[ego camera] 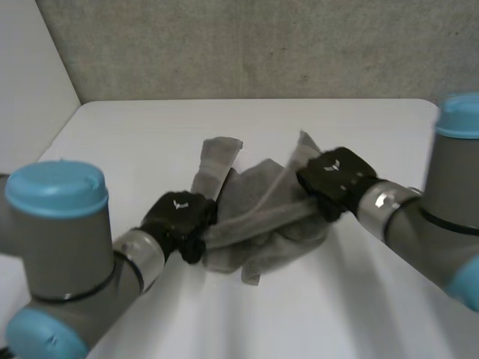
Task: Fold the towel.
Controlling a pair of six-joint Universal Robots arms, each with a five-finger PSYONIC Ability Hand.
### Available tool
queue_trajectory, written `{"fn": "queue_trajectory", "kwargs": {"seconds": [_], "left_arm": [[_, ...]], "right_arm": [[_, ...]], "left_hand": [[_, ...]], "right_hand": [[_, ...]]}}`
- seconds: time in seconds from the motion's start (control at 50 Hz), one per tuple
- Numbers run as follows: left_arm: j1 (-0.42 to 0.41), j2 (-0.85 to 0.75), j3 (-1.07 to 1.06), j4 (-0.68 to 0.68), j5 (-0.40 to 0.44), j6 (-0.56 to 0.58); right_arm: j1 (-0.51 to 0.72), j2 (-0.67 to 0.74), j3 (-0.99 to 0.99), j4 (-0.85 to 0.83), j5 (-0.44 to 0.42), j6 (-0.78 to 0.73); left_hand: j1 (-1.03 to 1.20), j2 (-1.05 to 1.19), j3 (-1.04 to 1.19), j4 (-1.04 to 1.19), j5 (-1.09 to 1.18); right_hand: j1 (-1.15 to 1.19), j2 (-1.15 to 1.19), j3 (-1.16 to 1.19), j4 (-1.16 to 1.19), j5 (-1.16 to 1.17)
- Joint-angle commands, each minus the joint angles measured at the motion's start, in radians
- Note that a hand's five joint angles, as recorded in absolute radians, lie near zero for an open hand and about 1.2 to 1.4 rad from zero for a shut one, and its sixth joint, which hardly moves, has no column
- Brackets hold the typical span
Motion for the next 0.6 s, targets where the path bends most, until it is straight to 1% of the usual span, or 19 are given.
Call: {"fn": "queue_trajectory", "kwargs": {"seconds": [0.02,0.04,0.06,0.08,0.1,0.12,0.14,0.18,0.24,0.36,0.4,0.42,0.46,0.48,0.5,0.52,0.56,0.58,0.6], "left_arm": [[-0.043,0.081,-0.104,-0.007,-0.008,0.007],[-0.043,0.081,-0.104,-0.007,-0.008,0.007],[-0.045,0.082,-0.102,-0.01,-0.005,0.009],[-0.045,0.083,-0.102,-0.01,-0.005,0.009],[-0.045,0.084,-0.095,-0.012,-0.003,0.011],[-0.048,0.086,-0.084,-0.013,-0.005,0.012],[-0.048,0.086,-0.084,-0.013,-0.005,0.012],[-0.049,0.101,-0.04,-0.015,-0.003,0.012],[-0.048,0.112,0.012,-0.016,-0.002,0.014],[-0.046,0.096,0.097,-0.012,0.002,0.03],[-0.045,0.066,0.14,-0.012,0.002,0.084],[-0.045,0.066,0.14,-0.012,0.002,0.084],[-0.032,0.012,0.163,-0.012,0.002,0.183],[-0.032,0.012,0.163,-0.012,0.002,0.184],[-0.023,-0.011,0.163,-0.013,0.002,0.243],[-0.023,-0.011,0.163,-0.013,0.002,0.244],[0.006,-0.049,0.149,-0.016,-0.002,0.355],[0.006,-0.049,0.149,-0.016,-0.002,0.356],[0.021,-0.069,0.137,-0.015,-0.003,0.392]], "right_arm": [[-0.025,-0.112,0.07,0.116,-0.011,-0.146],[-0.025,-0.112,0.07,0.117,-0.011,-0.146],[-0.023,-0.122,0.057,0.118,-0.014,-0.14],[-0.023,-0.123,0.057,0.118,-0.014,-0.14],[-0.02,-0.13,0.034,0.115,-0.014,-0.125],[-0.017,-0.132,0.001,0.111,-0.013,-0.102],[-0.017,-0.132,0.0,0.11,-0.013,-0.102],[-0.014,-0.124,-0.074,0.106,-0.014,-0.029],[-0.014,-0.078,-0.133,0.103,-0.014,0.034],[-0.009,0.049,-0.213,0.097,-0.013,0.05],[-0.006,0.126,-0.252,0.097,-0.013,0.039],[-0.006,0.126,-0.253,0.097,-0.013,0.039],[0.001,0.211,-0.298,0.097,-0.007,0.003],[0.001,0.212,-0.299,0.097,-0.007,0.002],[0.001,0.256,-0.324,0.097,-0.004,-0.025],[0.003,0.296,-0.349,0.097,-0.002,-0.053],[0.001,0.333,-0.374,0.097,-0.004,-0.08],[0.001,0.333,-0.374,0.097,-0.004,-0.081],[0.001,0.368,-0.401,0.097,-0.004,-0.103]], "left_hand": [[-0.245,-0.282,-0.357,-0.34,-0.464],[-0.246,-0.283,-0.358,-0.341,-0.465],[-0.365,-0.403,-0.477,-0.461,-0.585],[-0.366,-0.404,-0.479,-0.462,-0.586],[-0.52,-0.558,-0.633,-0.616,-0.74],[-0.661,-0.699,-0.774,-0.757,-0.881],[-0.663,-0.7,-0.775,-0.758,-0.882],[-0.797,-0.835,-0.91,-0.893,-1.017],[-0.879,-0.917,-0.992,-0.975,-1.099],[-0.927,-0.964,-1.039,-1.022,-1.146],[-0.956,-0.994,-1.069,-1.052,-1.176],[-0.956,-0.994,-1.069,-1.052,-1.176],[-0.982,-1.02,-1.095,-1.078,-1.202],[-0.983,-1.02,-1.095,-1.078,-1.202],[-1.0,-1.038,-1.113,-1.096,-1.22],[-1.0,-1.038,-1.113,-1.096,-1.22],[-1.024,-1.061,-1.136,-1.119,-1.243],[-1.024,-1.061,-1.136,-1.119,-1.243],[-1.027,-1.064,-1.139,-1.122,-1.246]], "right_hand": [[-0.59,-0.581,-0.623,-0.62,-0.612],[-0.595,-0.586,-0.628,-0.625,-0.617],[-1.01,-1.001,-1.043,-1.041,-1.033],[-1.015,-1.006,-1.048,-1.045,-1.037],[-1.128,-1.119,-1.161,-1.158,-1.15],[-1.128,-1.119,-1.161,-1.158,-1.15],[-1.128,-1.119,-1.161,-1.158,-1.15],[-1.128,-1.119,-1.161,-1.158,-1.15],[-1.128,-1.119,-1.161,-1.158,-1.15],[-1.128,-1.119,-1.161,-1.158,-1.15],[-1.128,-1.119,-1.161,-1.158,-1.15],[-1.128,-1.119,-1.161,-1.158,-1.15],[-1.128,-1.119,-1.161,-1.158,-1.15],[-1.128,-1.119,-1.161,-1.158,-1.15],[-1.128,-1.119,-1.161,-1.158,-1.15],[-1.128,-1.119,-1.161,-1.158,-1.15],[-1.128,-1.119,-1.161,-1.158,-1.15],[-1.128,-1.119,-1.161,-1.158,-1.15],[-1.128,-1.119,-1.161,-1.158,-1.15]]}}
